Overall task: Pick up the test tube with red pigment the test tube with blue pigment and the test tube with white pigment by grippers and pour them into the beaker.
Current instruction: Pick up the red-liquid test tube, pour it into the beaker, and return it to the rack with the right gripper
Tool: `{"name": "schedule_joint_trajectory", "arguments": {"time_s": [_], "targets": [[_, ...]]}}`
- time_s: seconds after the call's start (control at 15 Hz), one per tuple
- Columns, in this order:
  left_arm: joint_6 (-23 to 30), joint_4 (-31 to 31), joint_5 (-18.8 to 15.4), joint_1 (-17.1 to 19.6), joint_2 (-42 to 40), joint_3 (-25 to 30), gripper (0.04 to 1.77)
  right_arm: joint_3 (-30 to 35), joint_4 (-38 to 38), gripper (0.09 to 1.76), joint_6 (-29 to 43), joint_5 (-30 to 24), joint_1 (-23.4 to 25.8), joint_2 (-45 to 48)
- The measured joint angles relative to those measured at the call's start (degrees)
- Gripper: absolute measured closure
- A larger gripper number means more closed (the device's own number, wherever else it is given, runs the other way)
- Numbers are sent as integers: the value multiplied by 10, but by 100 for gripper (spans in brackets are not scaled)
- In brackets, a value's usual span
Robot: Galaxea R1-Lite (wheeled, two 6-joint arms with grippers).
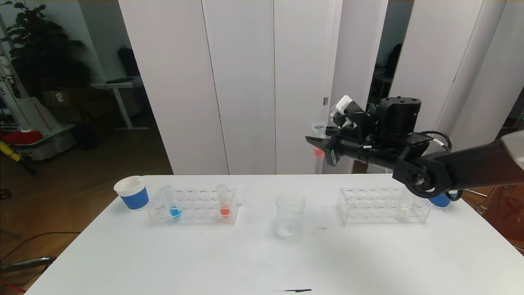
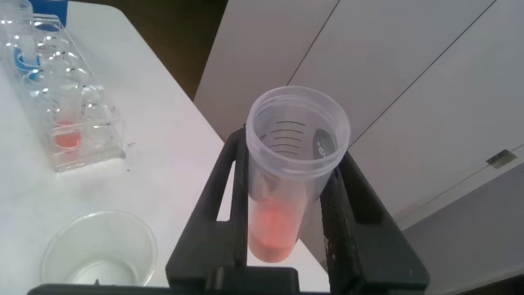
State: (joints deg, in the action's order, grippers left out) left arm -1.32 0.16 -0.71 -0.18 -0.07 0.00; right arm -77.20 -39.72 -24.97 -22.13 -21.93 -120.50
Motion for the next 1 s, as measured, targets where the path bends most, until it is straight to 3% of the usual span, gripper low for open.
{"name": "schedule_joint_trajectory", "arguments": {"time_s": [0.27,0.47,0.8,1.0], "targets": [[0,0,0,0,0,0,6,24,-92,127,-79,-3,-15,-29],[0,0,0,0,0,0,6,30,-97,127,-128,-30,-17,-42],[0,0,0,0,0,0,6,41,-97,127,-315,-66,-9,-46],[0,0,0,0,0,0,6,43,-97,127,-374,-99,-8,-46]]}}
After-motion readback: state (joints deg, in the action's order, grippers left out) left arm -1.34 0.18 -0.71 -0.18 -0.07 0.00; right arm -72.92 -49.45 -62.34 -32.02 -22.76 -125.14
